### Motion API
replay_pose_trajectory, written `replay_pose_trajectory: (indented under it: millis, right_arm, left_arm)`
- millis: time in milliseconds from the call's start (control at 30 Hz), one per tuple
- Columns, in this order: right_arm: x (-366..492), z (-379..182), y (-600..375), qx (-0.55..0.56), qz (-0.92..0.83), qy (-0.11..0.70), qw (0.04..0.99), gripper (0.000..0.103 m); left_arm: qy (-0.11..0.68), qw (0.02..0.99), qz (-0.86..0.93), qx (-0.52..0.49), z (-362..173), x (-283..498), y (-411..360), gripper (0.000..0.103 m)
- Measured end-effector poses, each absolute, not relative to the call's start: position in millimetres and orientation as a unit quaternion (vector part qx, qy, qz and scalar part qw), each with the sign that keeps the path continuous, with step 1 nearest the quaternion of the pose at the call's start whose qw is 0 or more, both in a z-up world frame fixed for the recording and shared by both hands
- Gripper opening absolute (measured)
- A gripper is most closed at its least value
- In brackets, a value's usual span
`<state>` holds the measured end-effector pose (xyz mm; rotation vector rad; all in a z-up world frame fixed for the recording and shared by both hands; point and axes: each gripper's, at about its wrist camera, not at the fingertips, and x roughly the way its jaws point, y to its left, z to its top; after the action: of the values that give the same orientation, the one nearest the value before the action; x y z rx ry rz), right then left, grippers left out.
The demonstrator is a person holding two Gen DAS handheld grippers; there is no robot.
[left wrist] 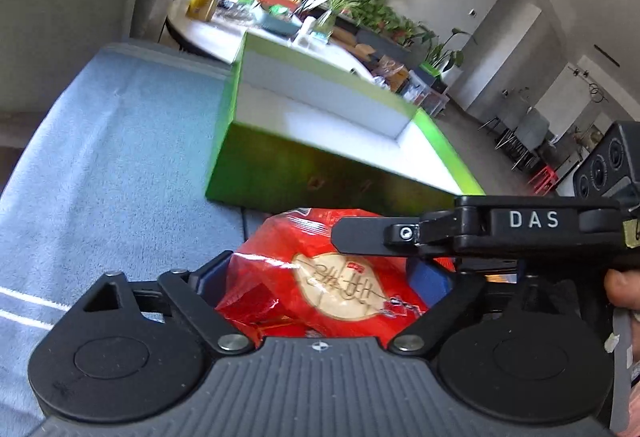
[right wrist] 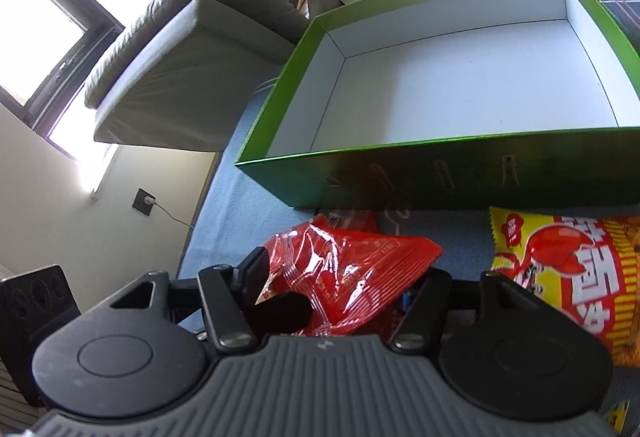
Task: Organize snacks
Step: 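Carry the red bag into the green box and open the grippers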
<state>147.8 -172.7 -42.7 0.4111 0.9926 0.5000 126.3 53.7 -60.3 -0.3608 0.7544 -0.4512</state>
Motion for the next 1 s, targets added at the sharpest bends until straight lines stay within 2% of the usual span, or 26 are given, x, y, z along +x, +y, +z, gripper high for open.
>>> replay_pose_trajectory:
  millis: [300,567,1000]
  right_arm:
    - [113,6,-172,0.195,0.248,0.391,0.865,0.101]
    - [126,32,-179,0.230,0.227,0.346,0.881,0.101]
    - [188,15,-192,0.308,0.194,0.356,0.861,0.102]
  left_arm:
    - [0.288,0.921,-0.218,-0.146,-11,95,44,0.086]
    - [0.259,0.930,-0.235,-0.114,25,125,30,0.086]
    - [0.270,0.930,-0.240,-0.063,17,188,15,0.086]
